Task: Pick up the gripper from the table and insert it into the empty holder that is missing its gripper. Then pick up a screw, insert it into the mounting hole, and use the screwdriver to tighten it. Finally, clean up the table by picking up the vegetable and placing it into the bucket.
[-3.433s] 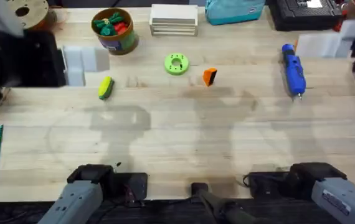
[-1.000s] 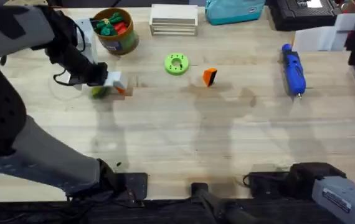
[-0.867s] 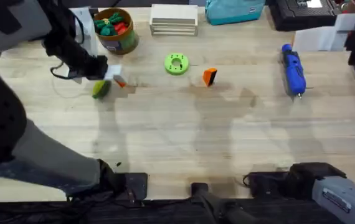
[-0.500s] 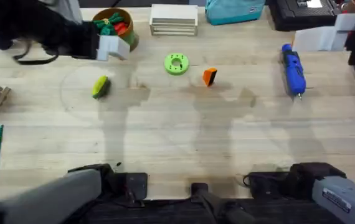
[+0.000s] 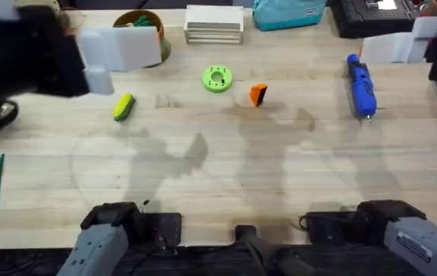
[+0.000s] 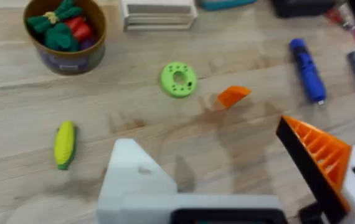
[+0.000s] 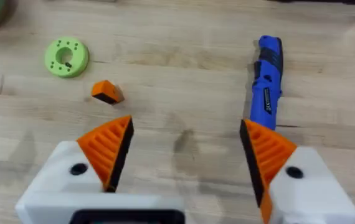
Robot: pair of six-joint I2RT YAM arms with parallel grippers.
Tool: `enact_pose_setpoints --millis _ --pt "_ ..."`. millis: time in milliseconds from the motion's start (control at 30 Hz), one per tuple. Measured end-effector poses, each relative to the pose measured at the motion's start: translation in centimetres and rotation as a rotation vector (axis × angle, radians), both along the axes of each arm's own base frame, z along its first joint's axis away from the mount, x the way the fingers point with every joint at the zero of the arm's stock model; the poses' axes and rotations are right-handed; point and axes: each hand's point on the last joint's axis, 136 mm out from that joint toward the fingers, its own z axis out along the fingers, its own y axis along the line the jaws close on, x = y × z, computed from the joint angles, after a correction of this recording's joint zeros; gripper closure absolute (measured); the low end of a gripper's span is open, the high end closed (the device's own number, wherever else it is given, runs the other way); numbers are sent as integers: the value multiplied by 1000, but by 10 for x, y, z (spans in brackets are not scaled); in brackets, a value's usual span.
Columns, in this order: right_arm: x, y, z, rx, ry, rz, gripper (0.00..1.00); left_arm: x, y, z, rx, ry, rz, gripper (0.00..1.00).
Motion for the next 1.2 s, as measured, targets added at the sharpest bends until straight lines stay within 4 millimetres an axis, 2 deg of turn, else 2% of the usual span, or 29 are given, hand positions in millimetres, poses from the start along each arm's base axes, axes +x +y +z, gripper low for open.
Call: enact_pose_setpoints --millis 200,467,600,933,1100,1200 --pt "0 0 0 0 0 0 10 -20 -8 17 -74 -51 8 15" --pt "0 0 0 0 0 0 11 -13 -8 16 -65 -91 3 15" --pt "0 0 0 0 0 0 12 -6 -7 -2 -47 -173 -9 15" --pt "0 0 0 0 0 0 10 -3 -10 -62 -15 -463 -42 15" --pt "0 0 0 0 0 0 10 1 -12 -96 -11 -532 -60 15" --pt "0 0 0 0 0 0 10 3 -13 -109 -9 -579 -72 16"
